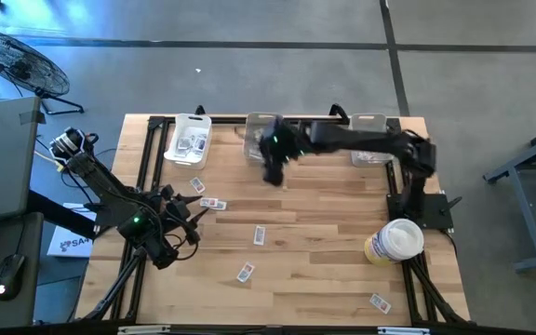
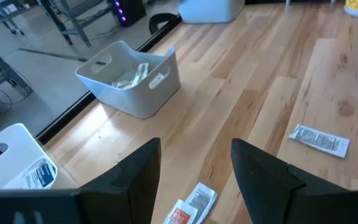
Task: Pick & Place First Aid Supplies
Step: Put the orange pad into the right gray bin
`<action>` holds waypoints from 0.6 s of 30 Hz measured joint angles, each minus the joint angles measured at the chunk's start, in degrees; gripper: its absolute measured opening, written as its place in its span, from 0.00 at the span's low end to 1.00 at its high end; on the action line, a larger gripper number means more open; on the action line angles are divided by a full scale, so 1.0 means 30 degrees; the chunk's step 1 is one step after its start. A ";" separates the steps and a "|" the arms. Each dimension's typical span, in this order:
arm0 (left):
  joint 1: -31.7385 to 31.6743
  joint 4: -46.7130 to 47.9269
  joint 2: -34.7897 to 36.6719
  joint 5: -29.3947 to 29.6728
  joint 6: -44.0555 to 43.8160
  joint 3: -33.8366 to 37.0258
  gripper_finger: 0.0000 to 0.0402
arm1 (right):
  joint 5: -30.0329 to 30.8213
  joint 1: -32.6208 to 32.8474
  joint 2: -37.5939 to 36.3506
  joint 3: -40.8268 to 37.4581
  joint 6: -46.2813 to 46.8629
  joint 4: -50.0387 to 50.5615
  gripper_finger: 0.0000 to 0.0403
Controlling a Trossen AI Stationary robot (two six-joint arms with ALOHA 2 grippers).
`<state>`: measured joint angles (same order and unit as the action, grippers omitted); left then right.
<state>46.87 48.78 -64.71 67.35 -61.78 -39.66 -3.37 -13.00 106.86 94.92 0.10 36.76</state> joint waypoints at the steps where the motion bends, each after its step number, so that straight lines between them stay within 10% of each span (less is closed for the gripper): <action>1: 0.0000 -0.0003 0.0000 0.0000 0.0000 0.0006 0.48 | 0.0281 0.0715 -0.0544 0.0004 -0.0005 0.0732 0.31; 18: -0.0007 -0.2049 -0.0015 -0.0120 -0.0007 0.0006 0.48 | 0.4111 1.0970 -0.0988 -0.0047 0.2278 0.3295 0.27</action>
<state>46.85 42.63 -64.75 66.99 -61.80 -39.64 8.96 19.92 103.90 94.78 6.94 46.65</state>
